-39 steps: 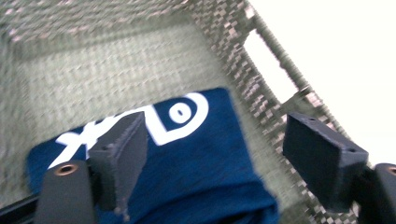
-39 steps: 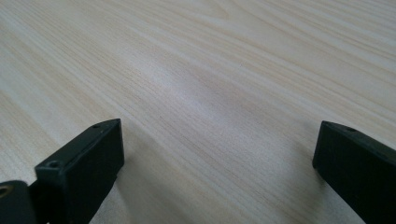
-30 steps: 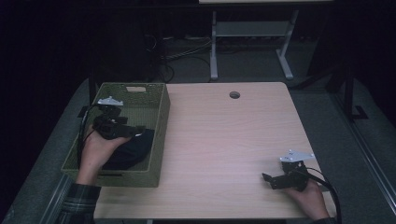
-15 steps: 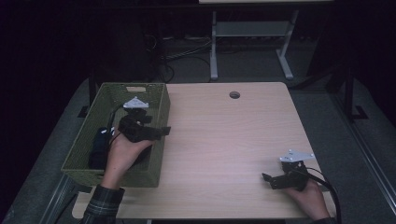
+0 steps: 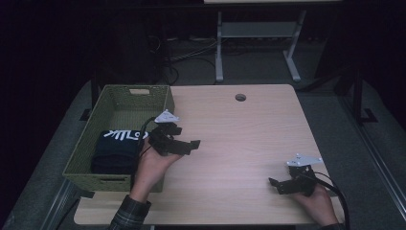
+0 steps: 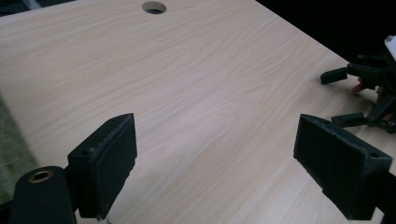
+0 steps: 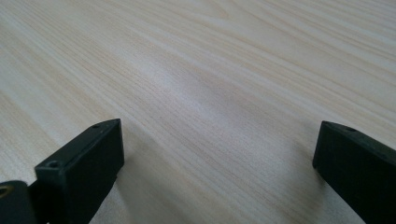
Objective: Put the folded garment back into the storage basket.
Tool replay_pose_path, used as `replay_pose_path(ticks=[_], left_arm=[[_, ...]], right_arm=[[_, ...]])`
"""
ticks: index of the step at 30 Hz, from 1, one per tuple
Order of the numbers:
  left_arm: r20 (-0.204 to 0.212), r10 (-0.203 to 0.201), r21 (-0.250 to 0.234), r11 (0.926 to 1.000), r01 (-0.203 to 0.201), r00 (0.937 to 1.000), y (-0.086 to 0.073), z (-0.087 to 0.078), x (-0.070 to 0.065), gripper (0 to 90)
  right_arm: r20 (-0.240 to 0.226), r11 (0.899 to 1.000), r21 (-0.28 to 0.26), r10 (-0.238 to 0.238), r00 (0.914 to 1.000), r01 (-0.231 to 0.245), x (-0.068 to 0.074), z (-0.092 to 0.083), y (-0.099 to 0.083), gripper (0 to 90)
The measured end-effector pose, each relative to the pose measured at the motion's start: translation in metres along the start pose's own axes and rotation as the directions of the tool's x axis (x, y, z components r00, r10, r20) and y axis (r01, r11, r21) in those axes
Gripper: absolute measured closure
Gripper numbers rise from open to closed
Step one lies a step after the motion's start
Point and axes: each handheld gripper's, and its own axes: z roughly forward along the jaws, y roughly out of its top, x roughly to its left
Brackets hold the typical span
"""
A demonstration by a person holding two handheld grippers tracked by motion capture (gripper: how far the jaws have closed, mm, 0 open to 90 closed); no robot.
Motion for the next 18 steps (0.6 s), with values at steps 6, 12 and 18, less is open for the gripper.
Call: replay_pose_path(ticks=[6, 12, 18], left_arm=[[0.03, 0.022, 0.016, 0.9996, -0.023, 0.9993, -0.009, 0.023, -0.013, 13.0], [0.033, 0.059, 0.067, 0.9959, -0.061, 0.9977, -0.022, 0.046, -0.022, 13.4], [0.031, 0.082, 0.098, 0.9916, -0.085, 0.9962, -0.036, 0.064, -0.026, 13.4]], right_arm=[[-0.001, 1.0, 0.0, 0.0, 1.0, 0.0, 0.0, 0.0, 0.0, 1.5], [-0.001, 1.0, -0.001, 0.0, 1.0, 0.0, 0.0, 0.0, 0.0, 1.5], [-0.001, 1.0, 0.0, 0.0, 1.0, 0.0, 0.0, 0.0, 0.0, 1.5]])
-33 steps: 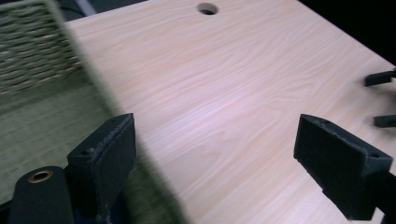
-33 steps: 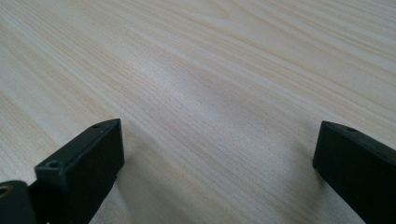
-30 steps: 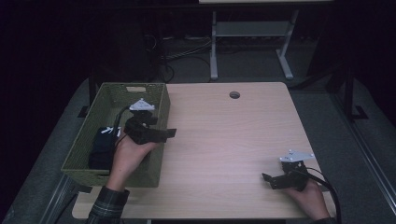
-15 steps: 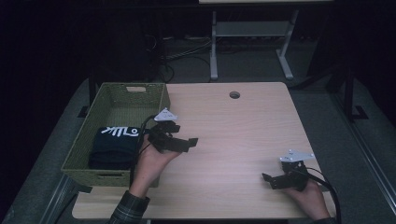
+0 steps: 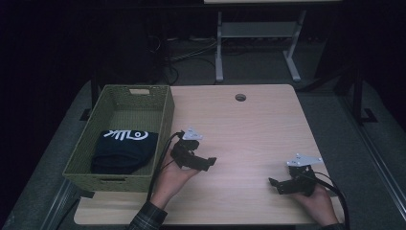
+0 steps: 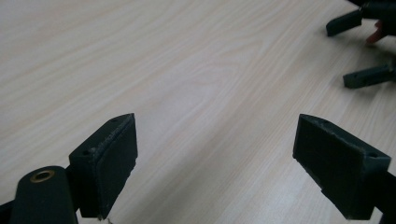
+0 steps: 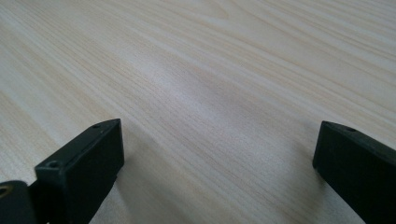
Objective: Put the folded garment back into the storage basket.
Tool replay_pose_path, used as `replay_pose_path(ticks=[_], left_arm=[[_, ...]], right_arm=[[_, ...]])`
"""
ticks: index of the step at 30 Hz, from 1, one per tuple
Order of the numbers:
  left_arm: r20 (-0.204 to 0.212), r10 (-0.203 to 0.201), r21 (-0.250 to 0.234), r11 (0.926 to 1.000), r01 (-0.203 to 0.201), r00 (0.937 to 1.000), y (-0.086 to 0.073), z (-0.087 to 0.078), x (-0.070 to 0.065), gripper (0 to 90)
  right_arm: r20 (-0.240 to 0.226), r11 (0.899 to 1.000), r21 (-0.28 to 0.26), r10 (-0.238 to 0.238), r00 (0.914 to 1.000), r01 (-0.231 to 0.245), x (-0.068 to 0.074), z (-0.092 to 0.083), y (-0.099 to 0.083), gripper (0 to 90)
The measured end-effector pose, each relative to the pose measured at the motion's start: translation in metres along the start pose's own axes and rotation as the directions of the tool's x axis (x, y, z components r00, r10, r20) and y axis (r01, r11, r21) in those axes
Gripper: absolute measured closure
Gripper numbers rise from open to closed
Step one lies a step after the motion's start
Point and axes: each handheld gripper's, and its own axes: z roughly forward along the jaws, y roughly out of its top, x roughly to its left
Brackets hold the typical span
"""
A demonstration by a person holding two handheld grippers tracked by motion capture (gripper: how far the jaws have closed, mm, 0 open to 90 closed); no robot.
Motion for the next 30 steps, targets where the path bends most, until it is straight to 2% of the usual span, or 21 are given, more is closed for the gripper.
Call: replay_pose_path(ticks=[3, 6, 9, 13, 19, 22, 26, 30], left_arm=[[-0.008, 0.02, 0.008, 0.9998, -0.02, 0.9998, -0.007, 0.008, 0.0, 13.4], [-0.012, 0.028, -0.006, 0.9996, -0.028, 0.9995, -0.016, 0.016, 0.001, 13.4], [-0.028, 0.046, 0.015, 0.9988, -0.046, 0.9985, -0.025, 0.025, 0.001, 13.4], [-0.038, 0.041, 0.019, 0.999, -0.04, 0.9984, -0.031, 0.034, 0.004, 13.4], [-0.059, 0.046, 0.034, 0.9985, -0.044, 0.9972, -0.039, 0.041, 0.008, 13.4], [-0.058, 0.034, 0.047, 0.9984, -0.031, 0.9978, -0.043, 0.045, 0.009, 13.4], [-0.059, 0.041, 0.043, 0.9983, -0.039, 0.9974, -0.045, 0.046, 0.009, 13.4], [-0.084, 0.07, 0.03, 0.9972, -0.068, 0.994, -0.047, 0.048, 0.007, 13.3]], right_arm=[[0.001, 1.0, 0.001, -0.001, 1.0, 0.001, 0.0, 0.0, 0.0, 1.5], [0.001, 1.0, 0.0, 0.0, 1.0, 0.0, 0.0, 0.0, 0.0, 1.5], [0.001, 1.0, 0.0, -0.001, 1.0, 0.001, 0.0, 0.0, 0.0, 1.5], [0.001, 1.0, 0.0, -0.001, 1.0, 0.001, 0.0, 0.0, 0.0, 1.5], [0.001, 1.0, 0.0, -0.001, 1.0, 0.001, 0.0, 0.0, 0.0, 1.5], [0.001, 1.0, 0.0, -0.002, 1.0, 0.002, 0.0, 0.0, 0.0, 1.5], [0.001, 1.0, 0.0, -0.002, 1.0, 0.002, 0.0, 0.0, 0.0, 1.5], [0.001, 1.0, 0.0, -0.002, 1.0, 0.002, 0.0, 0.0, 0.0, 1.5]])
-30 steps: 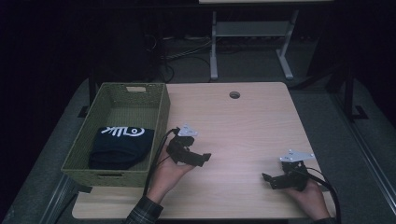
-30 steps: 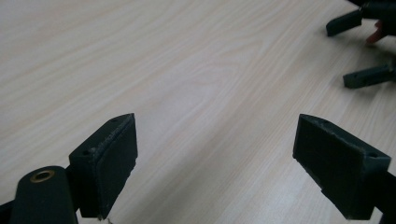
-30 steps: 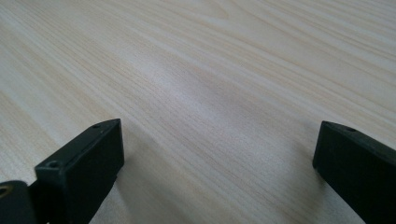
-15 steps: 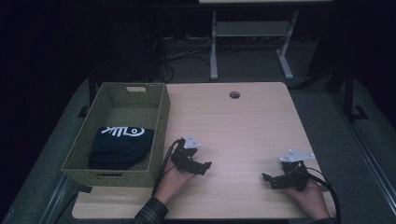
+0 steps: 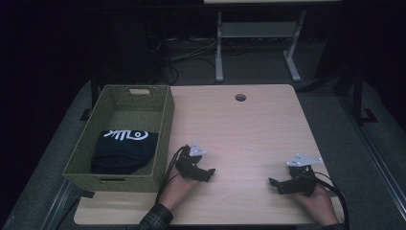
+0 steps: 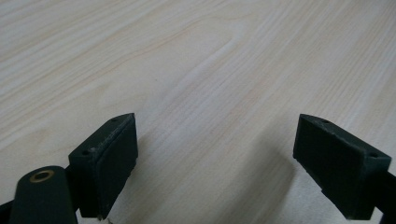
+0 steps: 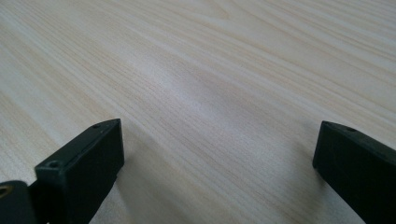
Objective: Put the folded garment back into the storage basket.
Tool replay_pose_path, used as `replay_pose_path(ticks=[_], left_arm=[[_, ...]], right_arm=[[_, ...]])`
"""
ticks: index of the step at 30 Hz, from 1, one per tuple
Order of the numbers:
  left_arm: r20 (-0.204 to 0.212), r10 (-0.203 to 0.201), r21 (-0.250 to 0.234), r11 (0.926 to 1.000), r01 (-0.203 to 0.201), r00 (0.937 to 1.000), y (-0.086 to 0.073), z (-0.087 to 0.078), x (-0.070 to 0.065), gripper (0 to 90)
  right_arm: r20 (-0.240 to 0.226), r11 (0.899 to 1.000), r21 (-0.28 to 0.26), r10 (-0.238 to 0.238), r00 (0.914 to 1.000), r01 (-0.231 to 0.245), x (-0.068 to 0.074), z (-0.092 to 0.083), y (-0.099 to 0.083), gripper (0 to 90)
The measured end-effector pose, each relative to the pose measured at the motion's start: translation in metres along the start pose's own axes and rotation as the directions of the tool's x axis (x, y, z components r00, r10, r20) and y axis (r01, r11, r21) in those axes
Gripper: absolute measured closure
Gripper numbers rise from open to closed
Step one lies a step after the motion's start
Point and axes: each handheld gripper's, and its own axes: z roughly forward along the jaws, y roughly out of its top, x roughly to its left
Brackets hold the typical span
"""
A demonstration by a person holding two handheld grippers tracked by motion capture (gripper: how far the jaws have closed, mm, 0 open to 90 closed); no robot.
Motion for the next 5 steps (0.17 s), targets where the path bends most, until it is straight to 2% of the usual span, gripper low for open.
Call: replay_pose_path(ticks=[5], left_arm=[[-0.018, 0.018, -0.01, 0.9998, -0.018, 0.9997, -0.0019, 0.0008, -0.0025, 13.1]], right_arm=[[0.0, 1.0, 0.0, 0.0, 1.0, 0.0, 0.0, 0.0, 0.0, 1.5]])
